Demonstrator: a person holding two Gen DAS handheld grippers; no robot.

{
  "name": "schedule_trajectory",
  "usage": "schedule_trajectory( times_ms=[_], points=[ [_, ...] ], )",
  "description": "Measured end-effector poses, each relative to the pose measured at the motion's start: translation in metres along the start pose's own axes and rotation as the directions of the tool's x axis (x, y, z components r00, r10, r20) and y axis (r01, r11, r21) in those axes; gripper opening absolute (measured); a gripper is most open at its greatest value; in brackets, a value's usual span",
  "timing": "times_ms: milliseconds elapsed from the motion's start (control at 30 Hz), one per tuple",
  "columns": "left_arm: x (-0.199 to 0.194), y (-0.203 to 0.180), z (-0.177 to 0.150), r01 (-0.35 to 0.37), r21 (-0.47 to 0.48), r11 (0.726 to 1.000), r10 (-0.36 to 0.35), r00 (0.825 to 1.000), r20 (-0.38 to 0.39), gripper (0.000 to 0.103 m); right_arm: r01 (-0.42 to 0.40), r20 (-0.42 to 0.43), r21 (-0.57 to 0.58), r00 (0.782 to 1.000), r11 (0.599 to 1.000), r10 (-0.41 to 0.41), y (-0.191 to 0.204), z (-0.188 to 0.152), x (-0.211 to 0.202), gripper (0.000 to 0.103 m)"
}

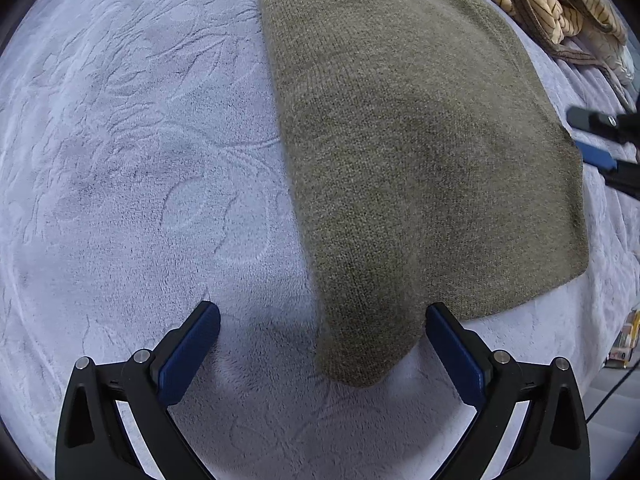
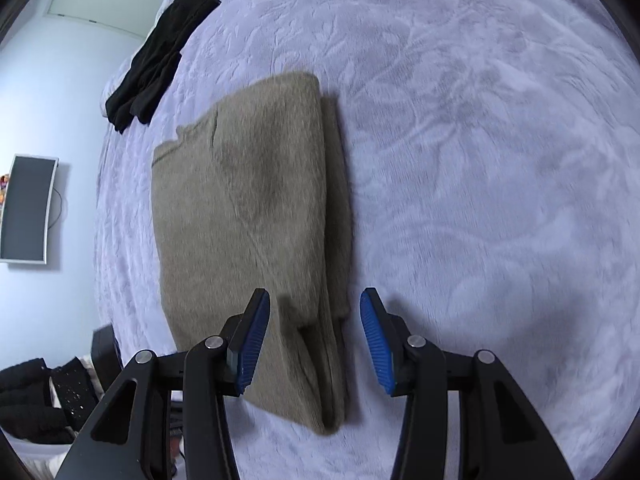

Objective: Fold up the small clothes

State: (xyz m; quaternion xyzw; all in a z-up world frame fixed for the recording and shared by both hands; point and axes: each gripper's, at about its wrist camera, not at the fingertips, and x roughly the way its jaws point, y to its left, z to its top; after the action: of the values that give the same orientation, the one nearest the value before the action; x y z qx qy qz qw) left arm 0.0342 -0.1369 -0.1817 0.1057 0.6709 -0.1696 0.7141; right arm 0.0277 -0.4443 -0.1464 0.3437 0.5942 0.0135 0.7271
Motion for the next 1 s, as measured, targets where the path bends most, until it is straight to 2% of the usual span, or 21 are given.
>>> schedule_trajectory(
  times_ms=[133, 300, 367, 400, 467, 567, 700, 900, 933, 1000],
  points=[
    [-0.015, 0.006, -0.005, 0.000, -0.013, 1.000, 0.000, 0.999, 0.048, 0.102, -0.027, 0.007, 0.022, 1.000, 0.999, 0.027, 0.000, 0.020, 0.009, 0.051],
    [-0.043, 0.011, 0.001, 0.049, -0.051, 0.998, -0.042, 0.990, 0.133, 0.102, -0.075, -0.029, 0.072, 0.997, 0.995, 0.077, -0.008, 0.032, 0.024, 0.050],
    [-0.048, 0.014, 0.008, 0.044, -0.065, 0.997, -0.033, 0.988, 0.152, 0.102, -0.120, -0.040, 0.094, 0.991, 0.988, 0.124, -0.012, 0.034, 0.028, 0.020],
    [-0.051, 0.015, 0.012, 0.044, -0.071, 0.997, -0.032, 0.986, 0.163, 0.102, -0.118, -0.035, 0.082, 0.992, 0.990, 0.121, -0.011, 0.035, 0.026, 0.019],
    [-0.055, 0.018, 0.022, 0.046, -0.083, 0.995, -0.030, 0.984, 0.178, 0.102, -0.112, -0.007, 0.034, 0.994, 0.993, 0.112, -0.005, 0.035, 0.018, 0.008],
    [-0.055, 0.017, 0.033, 0.046, -0.100, 0.994, -0.028, 0.984, 0.175, 0.102, -0.076, -0.002, -0.012, 0.997, 0.997, 0.076, 0.000, 0.035, 0.014, 0.008],
    [-0.046, 0.004, 0.044, 0.040, -0.108, 0.993, -0.024, 0.989, 0.146, 0.102, -0.005, -0.026, -0.030, 1.000, 1.000, 0.004, -0.006, 0.034, 0.033, 0.008],
    [-0.045, 0.000, 0.046, 0.044, -0.085, 0.995, -0.031, 0.989, 0.142, 0.102, -0.026, -0.023, 0.009, 0.999, 1.000, 0.026, -0.011, 0.031, 0.028, 0.010],
    [-0.046, 0.002, 0.046, 0.046, -0.084, 0.995, -0.034, 0.990, 0.140, 0.102, -0.034, -0.027, 0.021, 0.999, 0.999, 0.034, -0.013, 0.029, 0.025, 0.012],
    [-0.047, 0.004, 0.045, 0.049, -0.084, 0.995, -0.036, 0.989, 0.142, 0.102, -0.039, -0.032, 0.047, 0.999, 0.998, 0.041, -0.023, 0.028, 0.020, 0.024]
  ],
)
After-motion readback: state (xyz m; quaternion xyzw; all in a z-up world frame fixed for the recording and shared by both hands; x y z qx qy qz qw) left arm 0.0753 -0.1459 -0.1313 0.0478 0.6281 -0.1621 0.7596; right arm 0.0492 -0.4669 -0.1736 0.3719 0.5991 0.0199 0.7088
